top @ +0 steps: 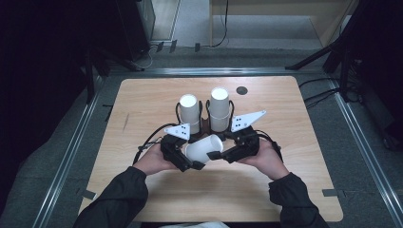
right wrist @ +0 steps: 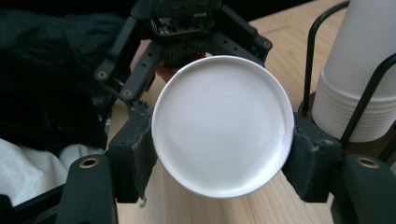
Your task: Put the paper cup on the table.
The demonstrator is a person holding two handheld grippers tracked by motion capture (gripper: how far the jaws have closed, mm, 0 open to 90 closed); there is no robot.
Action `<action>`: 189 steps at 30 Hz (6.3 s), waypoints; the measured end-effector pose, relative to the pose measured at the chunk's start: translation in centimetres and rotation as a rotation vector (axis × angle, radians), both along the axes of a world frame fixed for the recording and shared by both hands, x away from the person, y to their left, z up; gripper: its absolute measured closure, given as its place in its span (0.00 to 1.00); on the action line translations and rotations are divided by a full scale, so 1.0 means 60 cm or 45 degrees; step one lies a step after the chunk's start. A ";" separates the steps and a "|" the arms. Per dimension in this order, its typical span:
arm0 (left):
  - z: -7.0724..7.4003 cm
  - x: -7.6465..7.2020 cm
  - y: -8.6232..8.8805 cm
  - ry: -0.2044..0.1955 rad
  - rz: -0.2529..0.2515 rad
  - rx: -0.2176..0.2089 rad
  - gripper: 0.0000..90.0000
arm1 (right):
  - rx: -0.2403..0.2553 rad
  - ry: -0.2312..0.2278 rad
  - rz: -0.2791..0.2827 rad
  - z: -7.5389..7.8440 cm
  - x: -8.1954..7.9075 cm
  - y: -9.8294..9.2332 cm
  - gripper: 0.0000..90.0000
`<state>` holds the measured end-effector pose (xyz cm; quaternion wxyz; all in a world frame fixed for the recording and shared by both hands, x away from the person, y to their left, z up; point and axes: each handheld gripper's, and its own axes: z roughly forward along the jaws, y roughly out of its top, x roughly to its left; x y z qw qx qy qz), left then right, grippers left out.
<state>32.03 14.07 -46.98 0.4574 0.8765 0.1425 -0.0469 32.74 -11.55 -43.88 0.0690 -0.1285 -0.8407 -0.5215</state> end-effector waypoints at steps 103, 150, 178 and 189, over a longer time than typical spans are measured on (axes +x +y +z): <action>0.017 0.002 -0.010 -0.015 -0.034 0.036 0.09 | -0.092 -0.088 0.032 -0.017 -0.009 -0.006 0.35; 0.041 0.019 -0.014 -0.067 -0.062 0.338 0.25 | -0.276 -0.066 -0.014 -0.065 -0.009 0.006 0.25; 0.017 0.016 -0.053 -0.042 -0.147 0.528 0.25 | -0.412 -0.103 0.050 -0.108 -0.016 0.051 0.35; 0.025 0.018 -0.037 -0.040 -0.082 0.394 0.14 | -0.370 -0.111 0.032 -0.095 -0.016 0.042 0.35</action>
